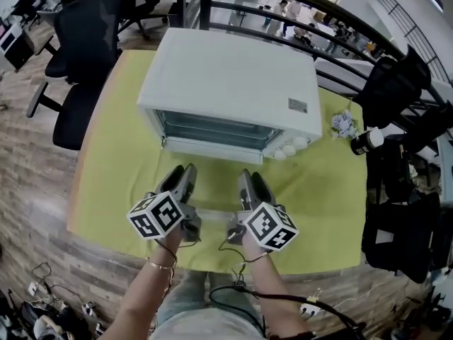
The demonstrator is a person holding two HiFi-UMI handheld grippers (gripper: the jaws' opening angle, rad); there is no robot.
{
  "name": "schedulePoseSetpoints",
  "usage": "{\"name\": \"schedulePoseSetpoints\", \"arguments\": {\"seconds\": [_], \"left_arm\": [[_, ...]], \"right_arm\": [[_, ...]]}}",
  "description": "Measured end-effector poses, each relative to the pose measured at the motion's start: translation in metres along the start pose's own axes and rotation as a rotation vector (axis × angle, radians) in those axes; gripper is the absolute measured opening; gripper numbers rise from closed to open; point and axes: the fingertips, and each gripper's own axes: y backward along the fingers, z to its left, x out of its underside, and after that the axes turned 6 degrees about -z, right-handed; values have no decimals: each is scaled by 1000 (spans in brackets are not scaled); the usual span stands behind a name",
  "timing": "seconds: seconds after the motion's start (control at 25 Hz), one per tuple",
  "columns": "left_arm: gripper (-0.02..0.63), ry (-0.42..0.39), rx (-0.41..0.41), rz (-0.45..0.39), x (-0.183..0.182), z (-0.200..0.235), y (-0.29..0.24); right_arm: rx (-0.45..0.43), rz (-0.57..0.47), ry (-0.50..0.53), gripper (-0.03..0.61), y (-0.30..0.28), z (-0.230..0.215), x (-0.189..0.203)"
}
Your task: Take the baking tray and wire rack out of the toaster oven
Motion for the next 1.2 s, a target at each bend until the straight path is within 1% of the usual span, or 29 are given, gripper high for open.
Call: {"name": "schedulePoseSetpoints", "arguments": {"seconds": [0.08, 0.2, 0.24, 0.36, 0.44, 0.56, 0.76, 0.84, 1.04, 1.2], "left_arm": [[158, 73, 5, -15, -1, 3, -7], [166, 119, 12, -22, -2, 3, -19], [166, 151, 27, -20, -1, -1, -24], [186, 268, 79, -33, -5, -10, -38], [204, 308, 86, -47, -10, -8, -45], [207, 341, 77, -62, -15, 0, -54], [206, 383, 32, -94, -22, 20, -66], [207, 383, 18, -90, -22, 25, -70], [206, 349, -9, -74, -27, 35, -81], [206, 350, -21, -73, -31, 40, -90]], "right_arm": [[8, -24, -75, 179, -6, -4, -3], [14, -46, -162, 179, -15, -9, -5], [10, -50, -187, 179, -19, -10, -6], [2, -63, -248, 178, -29, -13, -10], [5, -72, -264, 175, -34, -14, -11], [25, -92, -289, 167, -41, -19, -14], [60, -121, -350, 160, -56, -25, -14], [63, -122, -368, 158, -63, -25, -13], [72, -120, -396, 155, -77, -28, -11], [85, -128, -420, 155, -82, -37, -13]]}}
